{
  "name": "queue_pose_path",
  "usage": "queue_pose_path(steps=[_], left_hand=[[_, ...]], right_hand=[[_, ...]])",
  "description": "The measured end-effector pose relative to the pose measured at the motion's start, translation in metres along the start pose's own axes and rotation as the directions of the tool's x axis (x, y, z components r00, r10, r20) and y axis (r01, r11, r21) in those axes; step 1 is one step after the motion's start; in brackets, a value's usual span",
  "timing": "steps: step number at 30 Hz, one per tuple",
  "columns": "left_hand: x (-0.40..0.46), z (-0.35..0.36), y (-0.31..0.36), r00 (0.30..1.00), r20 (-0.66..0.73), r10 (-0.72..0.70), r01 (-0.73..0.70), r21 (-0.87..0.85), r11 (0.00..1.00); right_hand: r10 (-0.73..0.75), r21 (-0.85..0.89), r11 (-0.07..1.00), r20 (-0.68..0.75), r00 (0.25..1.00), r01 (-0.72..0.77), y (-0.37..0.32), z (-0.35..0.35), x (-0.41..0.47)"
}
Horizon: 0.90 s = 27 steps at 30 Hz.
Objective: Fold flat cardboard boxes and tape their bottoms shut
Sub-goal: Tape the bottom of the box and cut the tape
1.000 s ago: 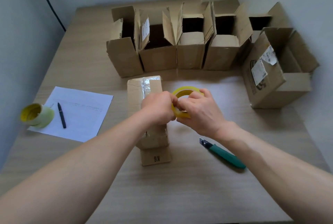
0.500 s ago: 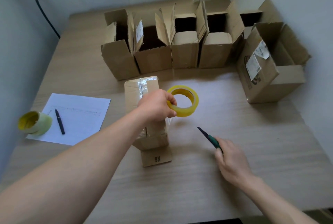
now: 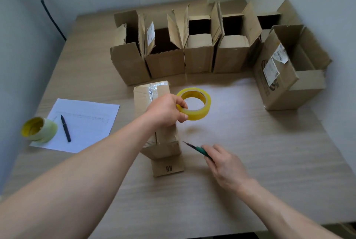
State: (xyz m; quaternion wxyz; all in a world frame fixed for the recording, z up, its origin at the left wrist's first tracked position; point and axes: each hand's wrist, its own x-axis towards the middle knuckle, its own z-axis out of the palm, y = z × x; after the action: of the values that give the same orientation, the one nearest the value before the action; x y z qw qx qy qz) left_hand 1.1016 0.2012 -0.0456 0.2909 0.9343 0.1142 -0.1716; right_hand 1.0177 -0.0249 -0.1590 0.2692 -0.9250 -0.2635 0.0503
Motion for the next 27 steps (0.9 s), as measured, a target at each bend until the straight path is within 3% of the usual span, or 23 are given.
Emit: queue_pose_path(steps=[3,5,8,10,13,17,27], left_hand=[[0.001,0.001,-0.002,1.000,0.001,-0.003,0.003,-0.013,1.000],[0.002,0.003,-0.002,1.000,0.003,0.008,-0.008,-0.004,1.000],[0.003,0.002,-0.002,1.000,-0.004,0.022,-0.022,0.017,1.000],[0.002,0.002,-0.001,0.999,0.013,0.033,-0.033,0.038,0.999],[0.000,0.001,0.003,0.997,0.048,0.060,-0.064,0.083,0.995],[-0.003,-0.002,0.003,0.994,0.072,0.083,-0.089,0.090,0.992],[-0.010,0.003,-0.009,0.996,-0.018,0.086,-0.086,0.014,0.996]], right_hand=[[0.244,-0.207,0.953,0.086,0.966,-0.222,0.022,0.001,-0.007],[0.287,-0.259,0.928,0.040,0.957,-0.267,0.029,-0.004,-0.006],[0.125,-0.015,0.991,-0.295,0.947,-0.136,0.010,-0.026,0.025],[-0.030,-0.008,1.000,-0.355,0.934,0.030,-0.012,-0.044,0.058],[-0.128,-0.102,0.988,-0.127,0.984,0.116,-0.037,-0.058,0.098],[-0.078,0.066,0.995,0.066,0.995,0.074,-0.042,-0.056,0.111],[0.116,0.166,0.973,0.237,0.964,-0.158,-0.045,-0.042,0.123]])
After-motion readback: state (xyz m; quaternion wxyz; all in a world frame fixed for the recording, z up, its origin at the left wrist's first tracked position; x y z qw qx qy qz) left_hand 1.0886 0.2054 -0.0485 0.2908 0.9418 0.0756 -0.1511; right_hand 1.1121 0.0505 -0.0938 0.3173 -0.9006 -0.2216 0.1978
